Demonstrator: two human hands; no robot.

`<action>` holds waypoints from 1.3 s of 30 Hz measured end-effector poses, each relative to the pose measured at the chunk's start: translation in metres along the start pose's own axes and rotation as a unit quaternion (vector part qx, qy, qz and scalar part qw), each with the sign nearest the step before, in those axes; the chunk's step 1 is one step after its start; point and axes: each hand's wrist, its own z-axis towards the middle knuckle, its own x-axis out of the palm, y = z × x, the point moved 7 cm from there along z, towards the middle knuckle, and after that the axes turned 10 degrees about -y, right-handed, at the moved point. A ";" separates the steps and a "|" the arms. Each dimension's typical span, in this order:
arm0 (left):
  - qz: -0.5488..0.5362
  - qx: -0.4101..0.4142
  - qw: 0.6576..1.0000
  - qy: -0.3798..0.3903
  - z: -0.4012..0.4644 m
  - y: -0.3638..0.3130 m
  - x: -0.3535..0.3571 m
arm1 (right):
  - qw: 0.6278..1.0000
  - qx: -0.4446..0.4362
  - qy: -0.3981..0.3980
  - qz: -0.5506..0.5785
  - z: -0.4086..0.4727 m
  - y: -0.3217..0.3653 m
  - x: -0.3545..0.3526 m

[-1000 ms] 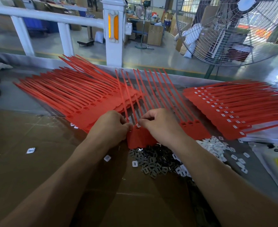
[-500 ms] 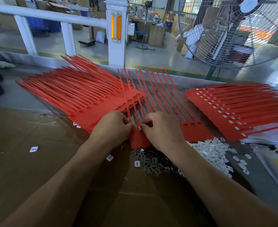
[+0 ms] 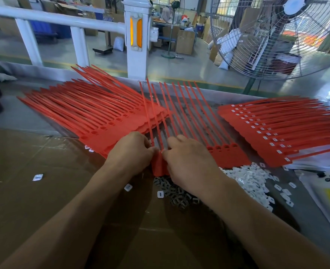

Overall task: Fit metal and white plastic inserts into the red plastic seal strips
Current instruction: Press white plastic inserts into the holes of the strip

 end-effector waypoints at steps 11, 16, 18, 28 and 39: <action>-0.015 0.004 1.000 -0.015 -0.001 0.001 -0.002 | 0.998 0.003 0.034 0.048 0.000 -0.026 -0.010; -0.013 0.003 1.000 -0.016 0.000 0.002 -0.001 | 0.970 0.172 -0.008 0.171 -0.034 -0.098 -0.020; -0.016 0.002 1.000 -0.016 0.001 0.002 0.000 | 0.954 0.221 0.011 0.205 -0.050 -0.119 -0.018; -0.030 -0.007 0.999 -0.011 0.003 0.004 0.002 | 0.937 0.264 0.056 0.222 -0.064 -0.123 -0.002; -0.028 -0.004 1.000 -0.007 0.002 0.005 0.002 | 0.920 0.272 -0.008 0.283 -0.055 -0.113 -0.002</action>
